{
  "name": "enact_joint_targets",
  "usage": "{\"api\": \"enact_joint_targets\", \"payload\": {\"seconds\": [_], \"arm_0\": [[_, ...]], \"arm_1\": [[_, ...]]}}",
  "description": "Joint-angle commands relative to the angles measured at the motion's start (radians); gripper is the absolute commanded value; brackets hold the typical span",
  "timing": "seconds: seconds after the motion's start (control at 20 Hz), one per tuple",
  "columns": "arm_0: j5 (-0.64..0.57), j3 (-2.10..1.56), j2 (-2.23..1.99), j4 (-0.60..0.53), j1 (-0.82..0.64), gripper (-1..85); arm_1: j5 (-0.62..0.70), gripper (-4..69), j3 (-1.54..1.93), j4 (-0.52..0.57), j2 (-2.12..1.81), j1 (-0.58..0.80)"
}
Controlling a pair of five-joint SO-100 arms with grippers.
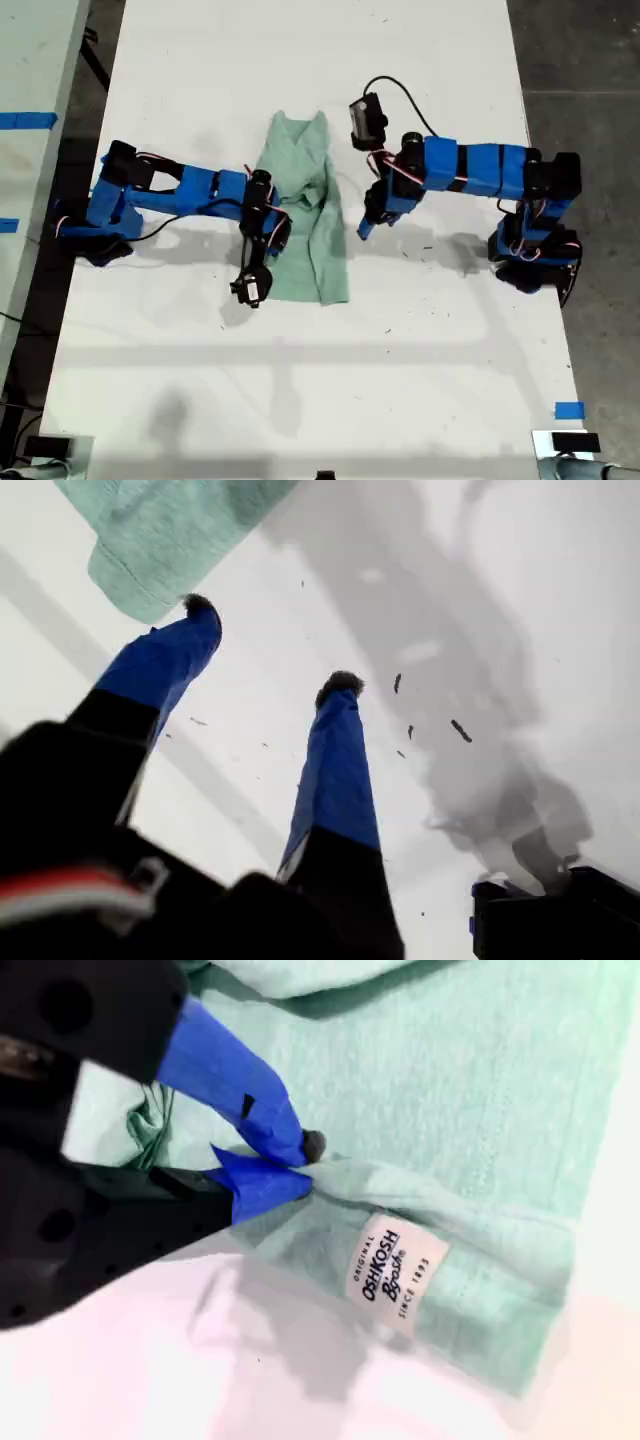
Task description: Fold tshirt
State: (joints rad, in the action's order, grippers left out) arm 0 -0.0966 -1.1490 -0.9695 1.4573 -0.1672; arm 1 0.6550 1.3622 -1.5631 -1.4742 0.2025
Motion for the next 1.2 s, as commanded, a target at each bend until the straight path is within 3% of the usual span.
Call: {"api": "enact_joint_targets", "payload": {"seconds": [0.0, 0.05, 0.2, 0.4, 0.5, 0.65, 0.85, 1.0, 1.15], "arm_0": [[-0.018, 0.092, -0.014, 0.014, -0.017, 21.4], [-0.017, 0.092, -0.020, 0.018, -0.020, 27.7], [-0.021, 0.092, -0.077, 0.072, -0.051, 31.1], [-0.077, 0.060, -0.256, 0.160, -0.124, 29.8], [-0.083, -0.015, -0.367, 0.178, -0.101, 25.2], [0.035, -0.249, -0.565, 0.117, -0.015, 20.9], [0.239, -0.560, -0.784, -0.074, 0.095, 19.4], [0.281, -0.552, -0.721, -0.112, 0.149, 24.2], [0.328, -0.552, -0.666, -0.166, 0.192, 23.5]], "arm_1": [[-0.012, 23.6, 0.014, 0.025, -0.100, -0.005], [-0.014, 23.6, 0.028, 0.029, -0.112, -0.005], [-0.017, 23.5, 0.058, 0.044, -0.137, -0.006], [-0.026, 23.5, 0.061, 0.049, -0.141, -0.020], [-0.049, 23.5, 0.049, 0.049, -0.143, -0.052], [-0.110, 23.4, 0.015, 0.061, -0.129, -0.121], [-0.156, 23.1, -0.120, 0.091, 0.008, -0.207], [-0.167, 29.6, -0.276, 0.067, 0.147, -0.241], [-0.202, 31.3, -0.337, 0.060, 0.218, -0.255]]}}
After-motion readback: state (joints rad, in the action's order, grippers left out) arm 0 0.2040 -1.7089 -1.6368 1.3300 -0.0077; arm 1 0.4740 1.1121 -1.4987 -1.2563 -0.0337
